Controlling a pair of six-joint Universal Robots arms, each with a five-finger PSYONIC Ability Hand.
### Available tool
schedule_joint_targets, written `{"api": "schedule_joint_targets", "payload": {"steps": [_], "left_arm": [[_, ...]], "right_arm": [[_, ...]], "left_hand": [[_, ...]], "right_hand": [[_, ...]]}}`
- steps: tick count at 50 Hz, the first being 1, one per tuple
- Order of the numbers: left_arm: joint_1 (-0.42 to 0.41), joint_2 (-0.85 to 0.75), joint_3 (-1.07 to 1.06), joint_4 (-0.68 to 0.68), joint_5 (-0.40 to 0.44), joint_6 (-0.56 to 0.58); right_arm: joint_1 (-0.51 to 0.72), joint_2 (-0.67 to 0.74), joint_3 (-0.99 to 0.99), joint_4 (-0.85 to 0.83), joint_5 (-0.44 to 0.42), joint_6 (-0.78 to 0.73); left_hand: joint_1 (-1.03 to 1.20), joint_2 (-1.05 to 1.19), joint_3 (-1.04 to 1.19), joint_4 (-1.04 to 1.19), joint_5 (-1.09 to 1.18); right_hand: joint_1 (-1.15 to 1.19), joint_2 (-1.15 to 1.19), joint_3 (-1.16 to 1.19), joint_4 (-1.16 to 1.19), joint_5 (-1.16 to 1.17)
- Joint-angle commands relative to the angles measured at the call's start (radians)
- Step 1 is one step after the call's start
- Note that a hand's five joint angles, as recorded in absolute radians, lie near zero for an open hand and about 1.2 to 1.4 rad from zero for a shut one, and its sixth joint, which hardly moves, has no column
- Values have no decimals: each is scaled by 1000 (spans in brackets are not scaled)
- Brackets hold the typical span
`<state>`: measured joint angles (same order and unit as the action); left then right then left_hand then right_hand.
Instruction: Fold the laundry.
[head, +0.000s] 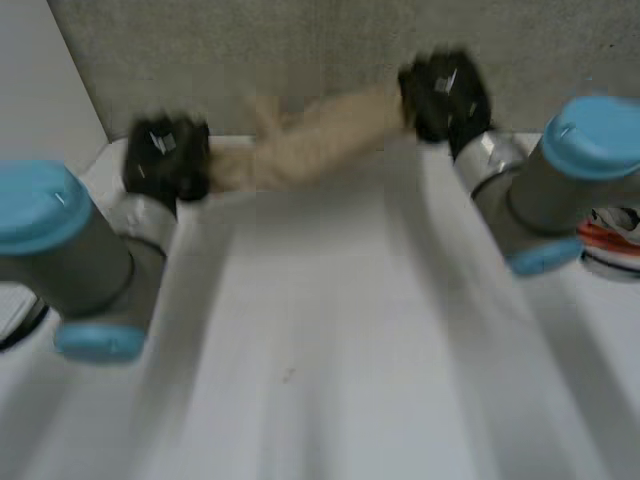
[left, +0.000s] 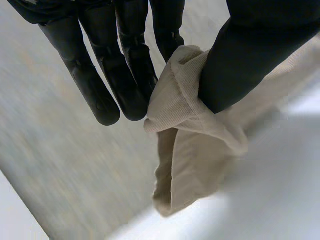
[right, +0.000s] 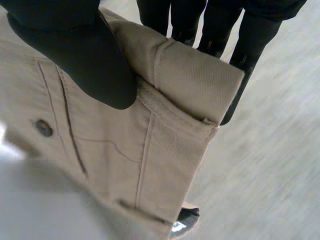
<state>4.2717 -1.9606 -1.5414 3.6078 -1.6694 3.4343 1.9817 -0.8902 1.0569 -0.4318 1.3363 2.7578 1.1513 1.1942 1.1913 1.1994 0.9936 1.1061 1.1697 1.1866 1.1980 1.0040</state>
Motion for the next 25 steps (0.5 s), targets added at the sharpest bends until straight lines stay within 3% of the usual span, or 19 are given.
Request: {"api": "schedule_joint_targets", "payload": {"steps": [1,10,19,25], "left_arm": [[-32,-107,-129,-52,-10,91],[-64,21,-230,-279,-36,83],[-111,161,-290,-546,-23,103],[-176,192,-307,-822,10,189]], "right_arm": [[9,92,126,105,30,-158],[3,-19,241,425,30,-196],[-38,-176,368,702,30,-339],[-72,-265,471,956,21,-441]], "left_hand": [[245,202,205,197,228],[245,202,205,197,228],[245,202,205,197,228],[245,202,205,197,228]], "right_hand": [[290,227,210,198,218],[290,227,210,198,218],[290,227,210,198,218],[290,227,210,198,218]]}}
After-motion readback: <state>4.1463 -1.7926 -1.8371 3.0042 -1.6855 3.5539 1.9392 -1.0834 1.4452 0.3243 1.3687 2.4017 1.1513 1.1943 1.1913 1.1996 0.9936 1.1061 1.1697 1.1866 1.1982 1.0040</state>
